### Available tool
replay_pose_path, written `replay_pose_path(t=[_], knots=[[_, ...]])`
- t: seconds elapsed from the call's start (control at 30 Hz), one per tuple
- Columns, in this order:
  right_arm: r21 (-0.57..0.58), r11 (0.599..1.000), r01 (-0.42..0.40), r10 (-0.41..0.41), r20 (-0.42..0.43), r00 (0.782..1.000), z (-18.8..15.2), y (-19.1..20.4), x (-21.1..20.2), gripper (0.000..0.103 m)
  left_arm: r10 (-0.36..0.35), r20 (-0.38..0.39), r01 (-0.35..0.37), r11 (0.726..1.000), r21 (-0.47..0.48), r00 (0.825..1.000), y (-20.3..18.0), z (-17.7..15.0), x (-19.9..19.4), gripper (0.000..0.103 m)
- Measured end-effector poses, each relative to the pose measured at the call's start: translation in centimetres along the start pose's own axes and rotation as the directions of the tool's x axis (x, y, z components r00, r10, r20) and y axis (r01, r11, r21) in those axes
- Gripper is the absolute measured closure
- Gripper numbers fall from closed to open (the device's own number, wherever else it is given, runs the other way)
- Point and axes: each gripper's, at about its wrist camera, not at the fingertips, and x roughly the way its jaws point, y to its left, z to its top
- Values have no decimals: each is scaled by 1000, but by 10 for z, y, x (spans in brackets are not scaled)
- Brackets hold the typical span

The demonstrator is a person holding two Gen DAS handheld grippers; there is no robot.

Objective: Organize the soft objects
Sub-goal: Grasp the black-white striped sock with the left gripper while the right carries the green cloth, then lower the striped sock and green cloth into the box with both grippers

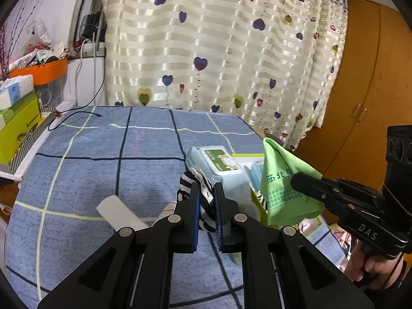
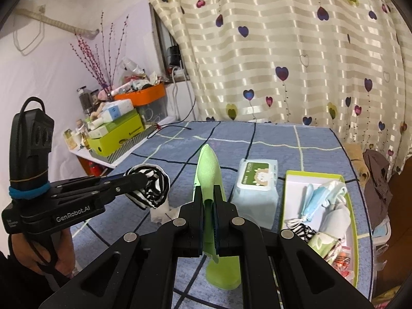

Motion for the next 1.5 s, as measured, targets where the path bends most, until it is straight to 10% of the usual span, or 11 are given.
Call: replay_pose_path(t=[0.97,1.5], knots=[[155,969,193,-199,26,980,-15,-109,-47,97,-152,-34,155,980,124,988,-82,22,39,93],[202,957,208,-199,-65,978,-15,-171,10,97,-226,-66,233,963,135,972,-96,34,76,93]])
